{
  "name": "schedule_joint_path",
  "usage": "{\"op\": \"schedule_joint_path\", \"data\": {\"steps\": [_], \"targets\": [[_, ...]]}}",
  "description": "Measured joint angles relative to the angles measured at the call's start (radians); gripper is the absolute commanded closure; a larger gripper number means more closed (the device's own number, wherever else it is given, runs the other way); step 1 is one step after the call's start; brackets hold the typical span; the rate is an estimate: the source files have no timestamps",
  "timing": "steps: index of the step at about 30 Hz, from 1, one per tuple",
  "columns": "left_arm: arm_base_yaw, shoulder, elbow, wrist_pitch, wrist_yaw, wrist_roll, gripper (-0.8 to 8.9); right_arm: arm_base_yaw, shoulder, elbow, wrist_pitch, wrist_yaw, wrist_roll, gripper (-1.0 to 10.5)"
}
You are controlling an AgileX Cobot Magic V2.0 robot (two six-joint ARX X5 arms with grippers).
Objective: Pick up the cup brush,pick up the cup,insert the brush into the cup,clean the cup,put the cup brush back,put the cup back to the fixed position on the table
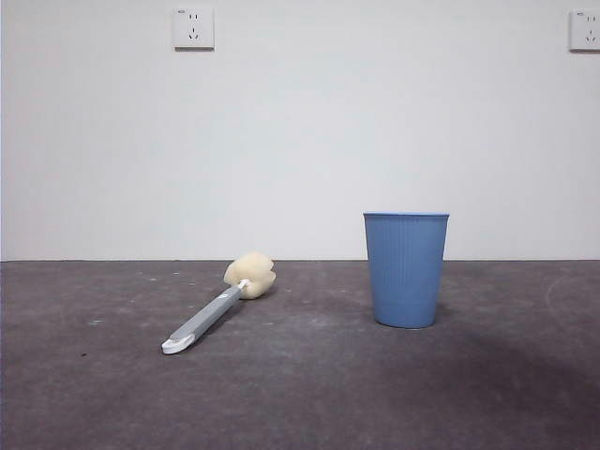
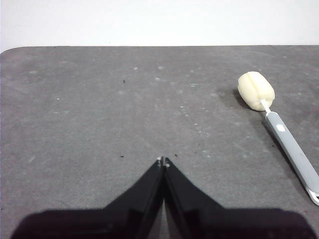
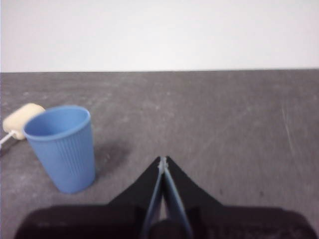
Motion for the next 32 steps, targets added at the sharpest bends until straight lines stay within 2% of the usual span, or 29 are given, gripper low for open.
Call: {"op": "schedule_joint_path", "data": {"steps": [12,32], "targets": [[0.0,0.0,0.0,0.0,0.0,-0.002,8.16,-0.003,-0.149,-0.085,-0.116,0.002,0.039,9.5],[0.0,0.0,0.0,0.0,0.0,-0.002,8.16,-0.003,-0.154,-0.085,-0.116,0.004,0.048,9.5]]}}
